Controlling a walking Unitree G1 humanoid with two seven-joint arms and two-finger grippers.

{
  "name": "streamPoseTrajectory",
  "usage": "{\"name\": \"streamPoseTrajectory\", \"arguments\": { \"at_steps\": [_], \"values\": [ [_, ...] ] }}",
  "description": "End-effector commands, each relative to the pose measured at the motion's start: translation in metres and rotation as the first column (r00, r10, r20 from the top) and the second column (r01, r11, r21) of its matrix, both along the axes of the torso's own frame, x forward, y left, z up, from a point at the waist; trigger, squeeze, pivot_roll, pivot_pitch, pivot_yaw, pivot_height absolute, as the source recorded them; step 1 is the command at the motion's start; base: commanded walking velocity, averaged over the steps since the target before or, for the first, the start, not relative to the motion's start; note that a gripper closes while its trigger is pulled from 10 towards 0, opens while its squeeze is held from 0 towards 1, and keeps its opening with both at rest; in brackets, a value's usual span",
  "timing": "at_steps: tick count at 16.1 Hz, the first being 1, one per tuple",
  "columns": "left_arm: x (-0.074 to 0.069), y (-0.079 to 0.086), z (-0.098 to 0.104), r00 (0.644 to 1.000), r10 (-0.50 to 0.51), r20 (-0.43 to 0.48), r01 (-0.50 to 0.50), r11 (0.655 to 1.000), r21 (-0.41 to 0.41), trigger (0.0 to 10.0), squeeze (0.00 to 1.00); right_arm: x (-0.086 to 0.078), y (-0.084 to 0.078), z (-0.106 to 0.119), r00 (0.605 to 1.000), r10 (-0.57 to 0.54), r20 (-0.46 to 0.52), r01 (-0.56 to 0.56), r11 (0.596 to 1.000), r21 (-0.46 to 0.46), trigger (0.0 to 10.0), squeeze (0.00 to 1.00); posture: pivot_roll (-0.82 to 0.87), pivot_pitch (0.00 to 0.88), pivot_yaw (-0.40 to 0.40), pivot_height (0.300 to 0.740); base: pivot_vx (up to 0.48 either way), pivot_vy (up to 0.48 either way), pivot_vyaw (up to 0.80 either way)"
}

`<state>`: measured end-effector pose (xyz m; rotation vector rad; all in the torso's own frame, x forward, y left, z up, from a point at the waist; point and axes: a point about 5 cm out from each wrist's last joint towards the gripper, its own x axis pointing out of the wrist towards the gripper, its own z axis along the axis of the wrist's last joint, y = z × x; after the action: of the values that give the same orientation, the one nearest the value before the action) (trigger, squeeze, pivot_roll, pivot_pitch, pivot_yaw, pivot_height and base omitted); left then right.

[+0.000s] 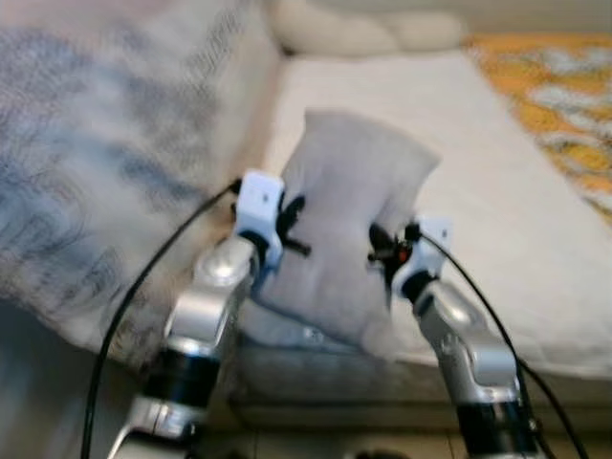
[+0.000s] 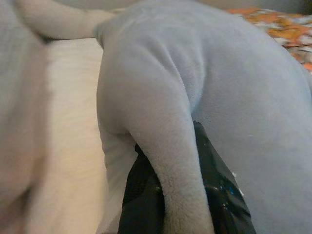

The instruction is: Clean up the room

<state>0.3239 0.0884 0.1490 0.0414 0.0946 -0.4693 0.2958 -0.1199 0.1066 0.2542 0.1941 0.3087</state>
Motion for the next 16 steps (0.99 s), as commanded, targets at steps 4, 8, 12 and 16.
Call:
{"name": "streamPoseTrajectory", "arguments": {
  "at_steps": [4,8,12,16],
  "values": [
    [0.0007,-0.0009,0.0063,1.0,-0.01,0.027,0.01,1.0,-0.009,10.0,0.0,0.0029,0.0123,0.0104,0.998,0.052,0.043,-0.053,0.999,0.013,10.0,0.0,-0.06,0.0,0.04,0.74,0.122,0.0,0.0],
    [-0.0002,-0.0001,0.0052,1.0,-0.008,0.023,0.008,1.0,-0.007,10.0,0.0,0.0022,0.0124,0.01,0.998,0.05,0.041,-0.05,0.999,0.014,10.0,0.0,-0.07,0.0,0.044,0.74,0.248,0.0,0.0],
    [-0.0005,-0.0014,0.0047,1.0,-0.013,0.018,0.014,1.0,-0.01,10.0,0.0,0.001,0.0139,0.009,0.998,0.063,0.028,-0.064,0.998,0.018,10.0,0.0,-0.07,0.0,0.045,0.74,0.262,0.0,-0.2],
    [-0.001,-0.0015,0.0041,1.0,-0.013,0.016,0.013,1.0,-0.013,10.0,0.0,0.0007,0.0125,0.0088,0.998,0.054,0.032,-0.054,0.998,0.012,10.0,0.0,-0.07,0.0,0.042,0.74,0.306,0.0,-0.2]
  ]
}}
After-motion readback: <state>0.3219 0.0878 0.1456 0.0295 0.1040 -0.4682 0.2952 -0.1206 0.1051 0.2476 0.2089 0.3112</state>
